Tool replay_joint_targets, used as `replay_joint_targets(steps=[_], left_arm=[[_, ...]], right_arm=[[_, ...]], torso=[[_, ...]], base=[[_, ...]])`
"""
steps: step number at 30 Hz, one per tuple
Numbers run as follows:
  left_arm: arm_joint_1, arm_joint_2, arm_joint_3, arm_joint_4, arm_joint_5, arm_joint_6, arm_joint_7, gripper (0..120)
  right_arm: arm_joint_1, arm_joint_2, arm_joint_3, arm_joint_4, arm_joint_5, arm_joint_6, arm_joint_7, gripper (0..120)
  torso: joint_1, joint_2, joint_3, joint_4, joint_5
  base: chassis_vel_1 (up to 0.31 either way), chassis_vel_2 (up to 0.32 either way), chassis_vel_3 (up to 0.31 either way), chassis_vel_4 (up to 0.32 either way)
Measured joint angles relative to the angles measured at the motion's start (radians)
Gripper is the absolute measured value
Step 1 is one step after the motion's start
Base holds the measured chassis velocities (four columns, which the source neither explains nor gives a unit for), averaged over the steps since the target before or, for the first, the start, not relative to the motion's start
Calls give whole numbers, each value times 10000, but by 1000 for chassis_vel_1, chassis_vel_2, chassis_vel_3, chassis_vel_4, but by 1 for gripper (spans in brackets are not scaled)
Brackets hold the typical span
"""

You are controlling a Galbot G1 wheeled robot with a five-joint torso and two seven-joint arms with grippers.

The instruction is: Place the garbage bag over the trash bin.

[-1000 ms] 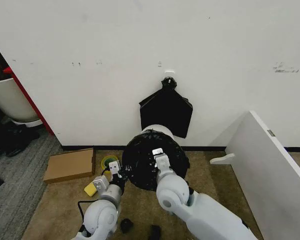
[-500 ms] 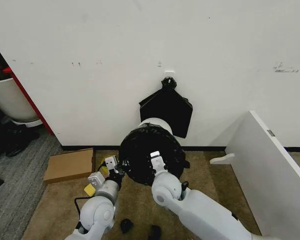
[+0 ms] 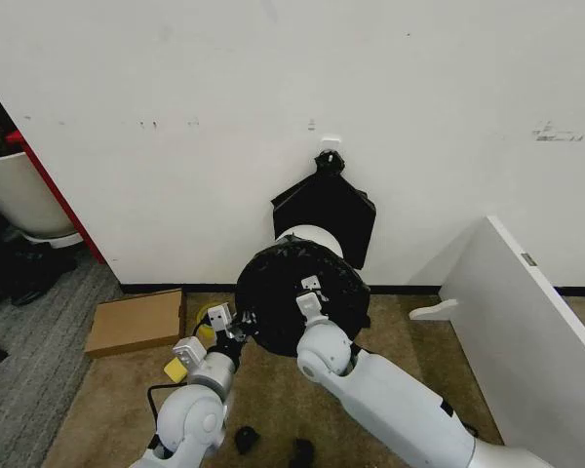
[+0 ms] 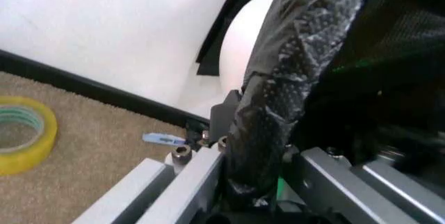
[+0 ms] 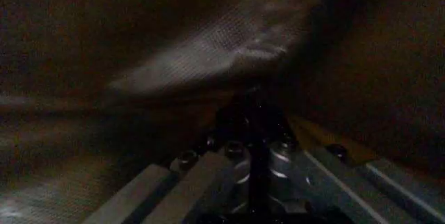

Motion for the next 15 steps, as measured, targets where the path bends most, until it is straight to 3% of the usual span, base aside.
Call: replay_joint_targets(steps=[8, 11, 15], left_arm=[[-51, -32, 14, 72, -49, 7, -91, 0], [-52, -36, 25, 35, -54, 27, -118, 0], [-21, -43, 89, -12, -5, 40, -109, 0]], right_arm=[[-1600, -528, -22, 1714, -168, 969, -932, 0], [-1907, -627, -1, 2186, 247, 710, -959, 0], [-1908, -548, 67, 2539, 1515, -800, -227, 0]], torso=[[0, 0, 0, 0, 0], [-1, 1, -1, -1, 0], [-1, 0, -1, -2, 0]], base=[[0, 0, 0, 0], [0, 0, 0, 0], [0, 0, 0, 0]])
